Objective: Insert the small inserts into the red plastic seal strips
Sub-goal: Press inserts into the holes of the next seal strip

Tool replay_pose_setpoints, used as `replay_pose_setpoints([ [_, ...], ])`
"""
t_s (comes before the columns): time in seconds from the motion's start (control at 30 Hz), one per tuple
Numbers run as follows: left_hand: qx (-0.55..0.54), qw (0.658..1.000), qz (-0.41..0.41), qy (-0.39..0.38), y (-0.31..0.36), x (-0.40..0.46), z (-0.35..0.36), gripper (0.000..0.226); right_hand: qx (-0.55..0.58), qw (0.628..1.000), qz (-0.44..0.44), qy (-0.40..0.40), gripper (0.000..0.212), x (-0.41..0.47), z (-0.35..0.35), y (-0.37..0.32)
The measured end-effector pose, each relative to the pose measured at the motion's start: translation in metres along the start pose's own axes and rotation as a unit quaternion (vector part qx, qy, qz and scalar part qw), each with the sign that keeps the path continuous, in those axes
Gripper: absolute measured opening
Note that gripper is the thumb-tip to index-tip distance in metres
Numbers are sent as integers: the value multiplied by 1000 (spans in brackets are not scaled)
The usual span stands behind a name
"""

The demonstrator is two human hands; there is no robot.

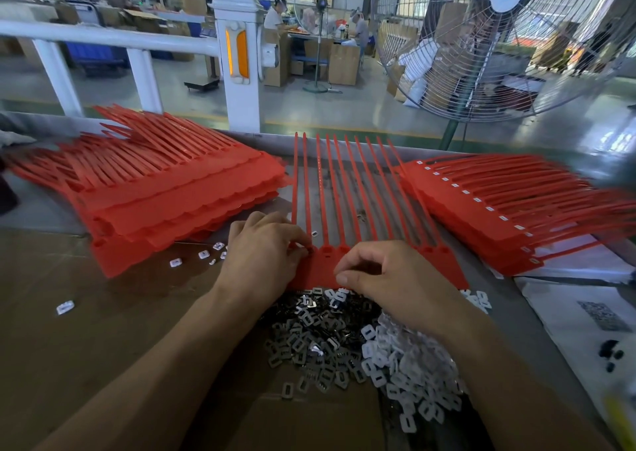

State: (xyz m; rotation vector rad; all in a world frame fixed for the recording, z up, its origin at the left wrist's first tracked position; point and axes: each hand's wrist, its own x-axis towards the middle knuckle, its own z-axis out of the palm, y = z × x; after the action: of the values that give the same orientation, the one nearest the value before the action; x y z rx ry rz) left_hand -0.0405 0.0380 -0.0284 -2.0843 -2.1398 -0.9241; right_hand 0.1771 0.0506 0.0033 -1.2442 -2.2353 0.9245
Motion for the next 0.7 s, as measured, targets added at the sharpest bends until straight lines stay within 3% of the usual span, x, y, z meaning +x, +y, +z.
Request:
replay_pose_setpoints([
  [0.2,-1,1000,15,1,2,-2,-3,15,-89,994,-30,-60,18,-1,3,-5],
  [0.7,6,1000,16,-2,6,-6,-9,16,-125,989,-63,-38,4,-2,6,-8],
])
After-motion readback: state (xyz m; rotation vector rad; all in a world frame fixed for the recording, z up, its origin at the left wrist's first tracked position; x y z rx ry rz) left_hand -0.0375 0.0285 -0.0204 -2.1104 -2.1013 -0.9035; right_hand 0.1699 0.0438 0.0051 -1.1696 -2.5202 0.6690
